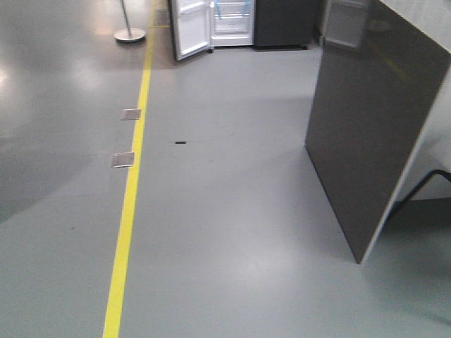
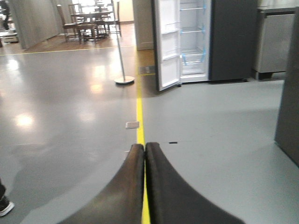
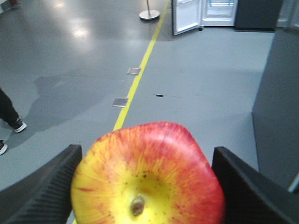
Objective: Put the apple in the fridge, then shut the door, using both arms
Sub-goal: 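Drive the base away from the counter holding the apple in the right gripper, then drive the base toward the open refrigerator, apple held in right gripper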
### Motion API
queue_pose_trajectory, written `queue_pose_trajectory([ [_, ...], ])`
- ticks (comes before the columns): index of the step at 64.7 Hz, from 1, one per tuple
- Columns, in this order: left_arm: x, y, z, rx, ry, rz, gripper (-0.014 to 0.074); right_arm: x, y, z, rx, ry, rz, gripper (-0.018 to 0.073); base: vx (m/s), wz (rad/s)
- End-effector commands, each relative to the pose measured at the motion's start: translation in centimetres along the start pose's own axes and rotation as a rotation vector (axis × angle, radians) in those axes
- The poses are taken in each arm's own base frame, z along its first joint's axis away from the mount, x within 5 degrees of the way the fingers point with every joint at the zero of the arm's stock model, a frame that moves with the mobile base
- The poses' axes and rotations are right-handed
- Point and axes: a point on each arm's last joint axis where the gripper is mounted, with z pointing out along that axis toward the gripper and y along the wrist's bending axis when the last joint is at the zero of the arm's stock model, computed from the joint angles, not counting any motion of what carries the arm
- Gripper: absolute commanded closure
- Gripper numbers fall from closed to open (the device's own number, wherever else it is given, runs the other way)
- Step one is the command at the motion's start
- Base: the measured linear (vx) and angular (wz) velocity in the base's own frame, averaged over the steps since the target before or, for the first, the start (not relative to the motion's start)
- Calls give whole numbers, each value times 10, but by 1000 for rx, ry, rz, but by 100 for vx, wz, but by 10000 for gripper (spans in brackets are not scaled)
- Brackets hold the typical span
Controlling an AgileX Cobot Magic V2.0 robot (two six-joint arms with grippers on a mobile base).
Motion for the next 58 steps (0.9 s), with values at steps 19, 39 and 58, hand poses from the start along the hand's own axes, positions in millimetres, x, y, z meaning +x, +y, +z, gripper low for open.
queue_pose_trajectory([
  [19, -13, -1, -1, 10, -82, -8, 603, -12, 4, -10, 6, -110, -6, 374, 10, 31],
  [39, -13, -1, -1, 10, -82, -8, 603, -12, 4, -10, 6, -110, -6, 374, 11, 15],
  [58, -13, -1, -1, 10, -82, -8, 603, -12, 4, -10, 6, -111, -6, 374, 11, 3],
])
